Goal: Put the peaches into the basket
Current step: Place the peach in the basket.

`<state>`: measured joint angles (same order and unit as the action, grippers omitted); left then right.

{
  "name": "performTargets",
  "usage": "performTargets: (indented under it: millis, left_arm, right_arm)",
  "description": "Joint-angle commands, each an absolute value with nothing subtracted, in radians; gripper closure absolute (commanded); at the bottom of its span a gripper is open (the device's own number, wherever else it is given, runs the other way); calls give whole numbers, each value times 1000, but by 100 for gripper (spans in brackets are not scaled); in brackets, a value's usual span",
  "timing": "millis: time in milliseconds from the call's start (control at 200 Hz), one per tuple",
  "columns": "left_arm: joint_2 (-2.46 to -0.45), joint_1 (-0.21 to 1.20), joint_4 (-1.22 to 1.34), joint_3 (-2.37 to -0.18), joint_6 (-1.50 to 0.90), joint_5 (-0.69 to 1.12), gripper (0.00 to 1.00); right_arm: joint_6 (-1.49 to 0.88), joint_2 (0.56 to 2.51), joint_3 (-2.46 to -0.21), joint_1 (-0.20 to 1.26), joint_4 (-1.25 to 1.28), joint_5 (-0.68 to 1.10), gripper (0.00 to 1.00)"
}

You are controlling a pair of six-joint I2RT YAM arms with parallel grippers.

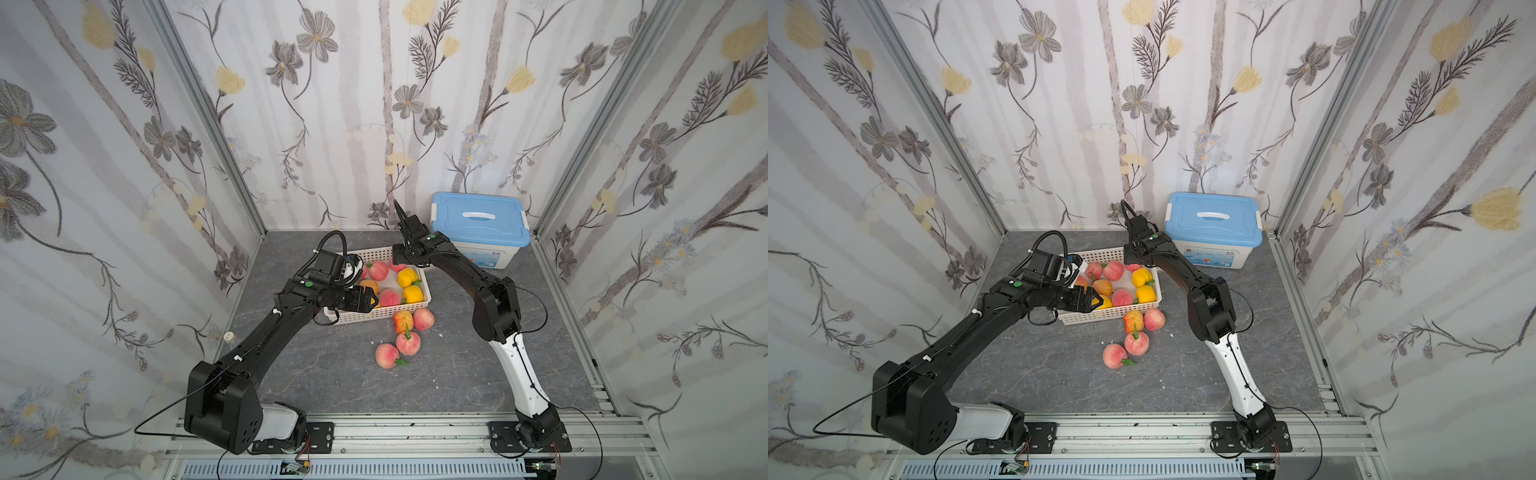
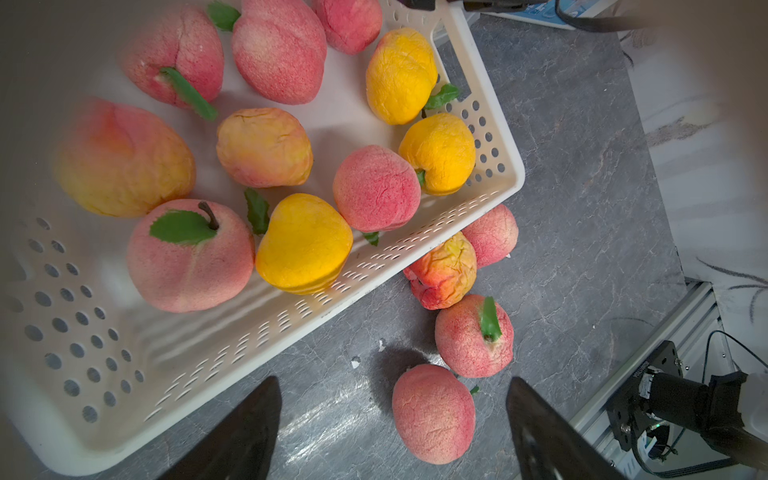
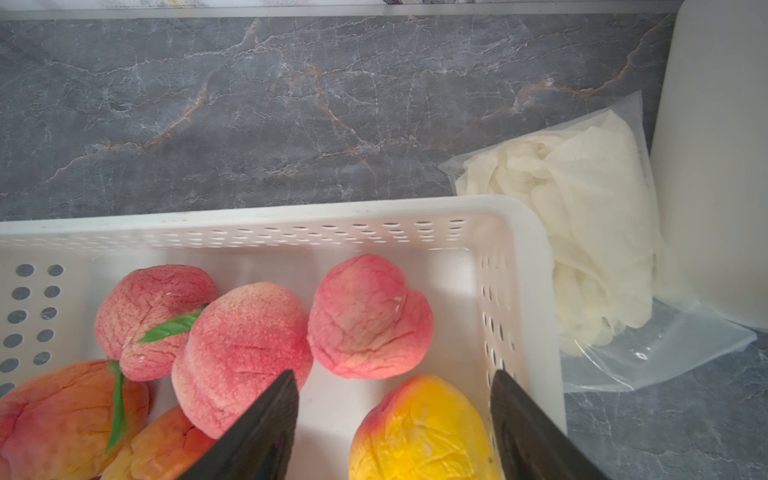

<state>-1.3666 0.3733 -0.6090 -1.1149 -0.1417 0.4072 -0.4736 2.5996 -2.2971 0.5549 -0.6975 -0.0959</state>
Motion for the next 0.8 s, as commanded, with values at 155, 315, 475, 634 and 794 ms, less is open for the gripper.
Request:
performTargets:
  millis: [155,315,475,634,794]
  left_arm:
    - [-1367,373,-594,-1120,-140,412,14]
    - [-1364,373,-594,-1118,-140,412,14]
    - [-1362,371,-592,-1118,-140,413,14]
    - [-1361,373,-592,-1118,-141,418,14]
    - [-1363,373,-589,-1117,-141,418,14]
  right_arm:
    - [-479,2561,-2304,558,-690,-80,27]
    - [-455,2496,-2295,568,-705,-81,27]
    - [-430,2368,-2174,586,-661,-91,26]
    - [-400,2186,-1921,593,-539,-65,25]
    - [-376,1989,-1646,594,-413,-54,25]
